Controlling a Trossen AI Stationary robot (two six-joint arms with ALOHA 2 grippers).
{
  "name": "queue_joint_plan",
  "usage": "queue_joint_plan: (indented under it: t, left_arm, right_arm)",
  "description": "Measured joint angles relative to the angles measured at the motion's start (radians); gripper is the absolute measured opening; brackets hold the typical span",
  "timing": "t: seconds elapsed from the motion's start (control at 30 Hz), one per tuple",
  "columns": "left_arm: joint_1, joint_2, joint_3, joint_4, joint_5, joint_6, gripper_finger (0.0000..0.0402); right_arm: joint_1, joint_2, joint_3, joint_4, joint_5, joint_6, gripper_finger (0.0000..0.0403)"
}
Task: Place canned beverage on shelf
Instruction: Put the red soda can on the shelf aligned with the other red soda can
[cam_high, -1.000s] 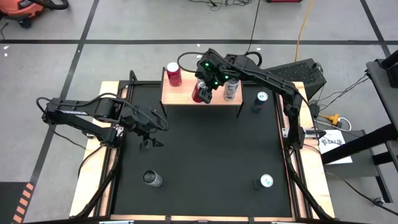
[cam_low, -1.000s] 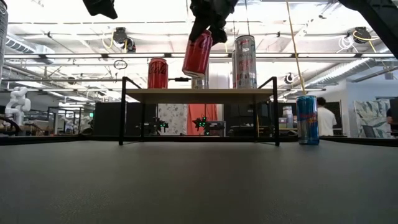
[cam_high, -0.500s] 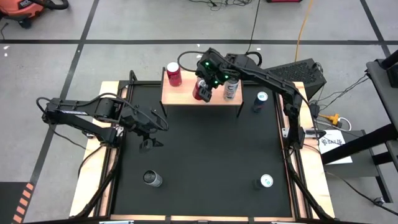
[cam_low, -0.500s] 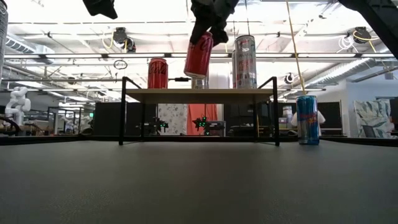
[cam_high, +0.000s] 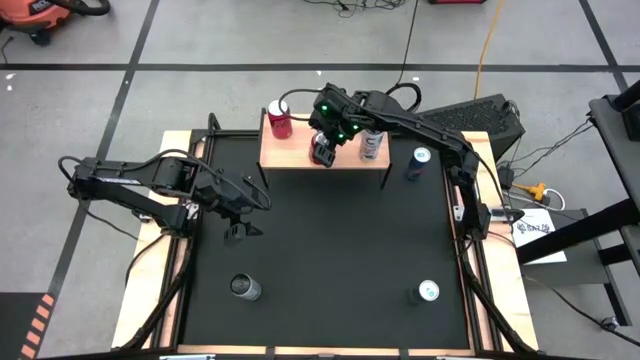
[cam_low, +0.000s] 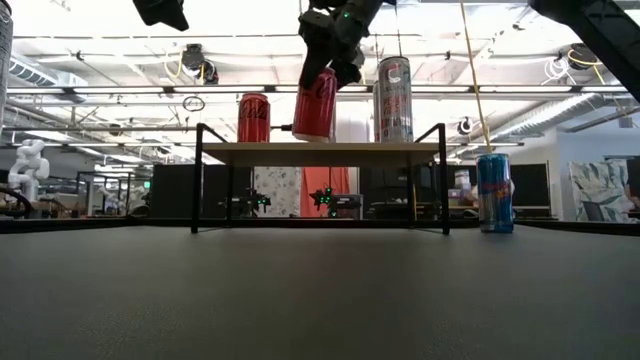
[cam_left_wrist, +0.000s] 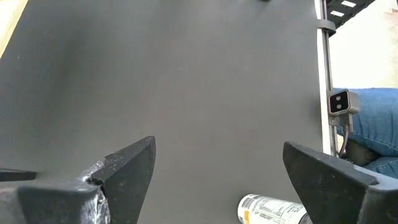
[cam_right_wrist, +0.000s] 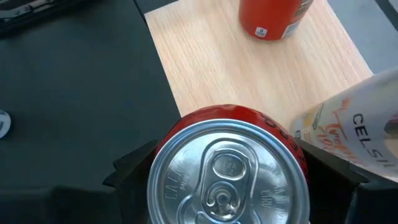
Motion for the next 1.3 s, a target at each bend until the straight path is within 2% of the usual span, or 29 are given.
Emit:
queue_joint_plan:
  t: [0.57,0.9,1.1,1.3]
  left_arm:
    - [0.000,0.000,0.000,0.000,0.000,-0.001,0.0355]
    - [0.000,0.000,0.000,0.000,0.000,-0.001,0.0354]
    - [0.000,0.000,0.000,0.000,0.000,-0.002,0.0354]
    - [0.000,0.000,0.000,0.000,0.000,-0.002,0.0354]
  right_arm:
    - [-0.005,0.010,0.000,-0.014,-0.007,0.000,0.0294]
    - [-0.004,0.009,0.001,-0.020,-0.005,-0.012,0.0350]
    - [-0.005,0.009,0.001,0.020,0.000,-0.023,0.0358]
    - [-0.005,0.009,0.001,0.025,0.127,-0.024,0.0359]
